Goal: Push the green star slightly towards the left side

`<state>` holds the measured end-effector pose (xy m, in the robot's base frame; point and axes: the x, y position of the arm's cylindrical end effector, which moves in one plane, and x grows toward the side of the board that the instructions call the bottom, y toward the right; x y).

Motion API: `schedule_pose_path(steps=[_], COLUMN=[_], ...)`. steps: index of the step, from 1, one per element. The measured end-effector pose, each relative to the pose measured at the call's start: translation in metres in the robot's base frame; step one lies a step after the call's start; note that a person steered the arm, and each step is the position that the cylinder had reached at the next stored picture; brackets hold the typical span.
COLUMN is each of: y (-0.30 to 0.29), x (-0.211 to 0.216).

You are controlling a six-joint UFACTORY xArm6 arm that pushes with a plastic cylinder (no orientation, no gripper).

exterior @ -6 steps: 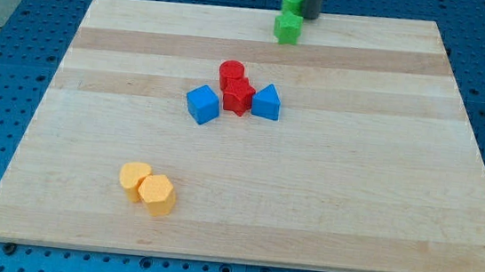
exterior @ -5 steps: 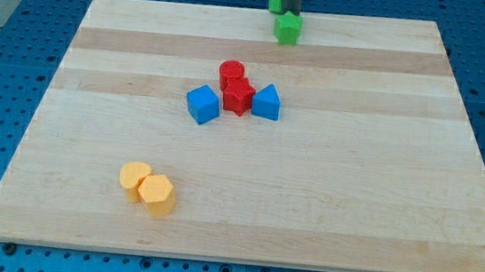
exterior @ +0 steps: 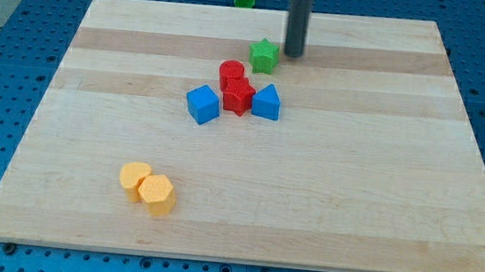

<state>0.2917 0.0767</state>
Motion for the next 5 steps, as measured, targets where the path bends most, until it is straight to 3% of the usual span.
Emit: schedule_pose_path(steps=[1, 3, 4, 5], y=[-0.010, -0.207, -0.118, -0.151], x=[0.029, 0.019, -0.017, -0.053])
